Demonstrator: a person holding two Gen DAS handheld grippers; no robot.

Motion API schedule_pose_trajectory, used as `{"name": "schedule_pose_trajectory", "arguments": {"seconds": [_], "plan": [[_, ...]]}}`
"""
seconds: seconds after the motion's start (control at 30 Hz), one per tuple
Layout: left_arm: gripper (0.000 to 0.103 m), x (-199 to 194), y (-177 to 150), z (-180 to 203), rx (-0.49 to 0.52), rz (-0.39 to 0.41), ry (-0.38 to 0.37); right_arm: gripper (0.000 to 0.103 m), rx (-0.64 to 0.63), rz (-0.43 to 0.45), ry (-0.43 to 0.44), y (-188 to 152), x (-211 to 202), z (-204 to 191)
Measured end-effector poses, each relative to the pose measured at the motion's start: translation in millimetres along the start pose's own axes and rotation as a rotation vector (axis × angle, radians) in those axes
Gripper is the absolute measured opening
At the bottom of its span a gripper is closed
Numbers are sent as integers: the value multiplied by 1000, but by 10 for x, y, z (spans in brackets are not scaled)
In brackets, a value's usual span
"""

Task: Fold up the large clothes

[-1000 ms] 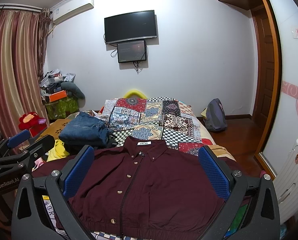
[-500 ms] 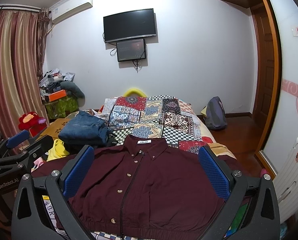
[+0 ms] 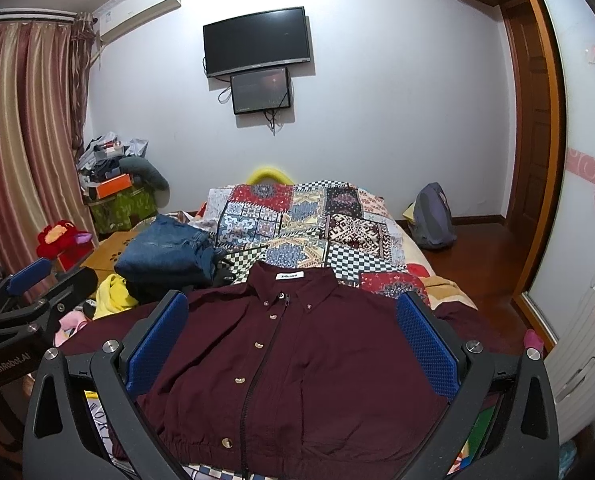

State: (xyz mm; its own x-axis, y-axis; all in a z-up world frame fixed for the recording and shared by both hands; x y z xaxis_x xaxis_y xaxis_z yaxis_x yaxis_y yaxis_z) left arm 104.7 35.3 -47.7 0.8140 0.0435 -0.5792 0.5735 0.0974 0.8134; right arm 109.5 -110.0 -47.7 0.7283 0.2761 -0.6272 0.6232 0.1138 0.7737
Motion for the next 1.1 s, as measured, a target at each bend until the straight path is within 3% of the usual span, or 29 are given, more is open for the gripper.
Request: {"name": "schedule_pose_trajectory", "arguments": {"seconds": [0.37,0.43,0.53,0.67,0.83,1.1], "plan": [[103,352,155,-852,-119,-38,140,103,11,-73,-13,122,445,80],[103,464,128,-1104,-151,-62,188,103,24,-90,-30,141,564,138],[103,649,28,-1414,-189,-108,194,103,47,-136,-54,154,843,271],[103,896,-254,-1956,-334,-178,159,103,49,-177,-71,137,1051,365],[103,1121,-773,-2681,-528,-284,173,103,56,-238,-104,83,1327,422],[103,1333,-1679,-3400,-857,-406,54,103,82,-352,-72,-120,1631,392]]}}
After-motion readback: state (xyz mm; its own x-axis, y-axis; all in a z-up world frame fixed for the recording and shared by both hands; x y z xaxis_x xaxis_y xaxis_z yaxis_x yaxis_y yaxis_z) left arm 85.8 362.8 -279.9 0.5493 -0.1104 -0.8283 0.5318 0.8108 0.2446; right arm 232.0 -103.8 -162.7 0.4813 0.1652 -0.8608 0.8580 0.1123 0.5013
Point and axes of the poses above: each gripper's, at about its wrist camera, not at the fingertips, and x roughly the way its jaws point, z to its right, y to its top, the point moved 9 cm from there along x, roughly the way its jaws point, and after that the axes turned 15 degrees about -z, right-handed, at the moved point
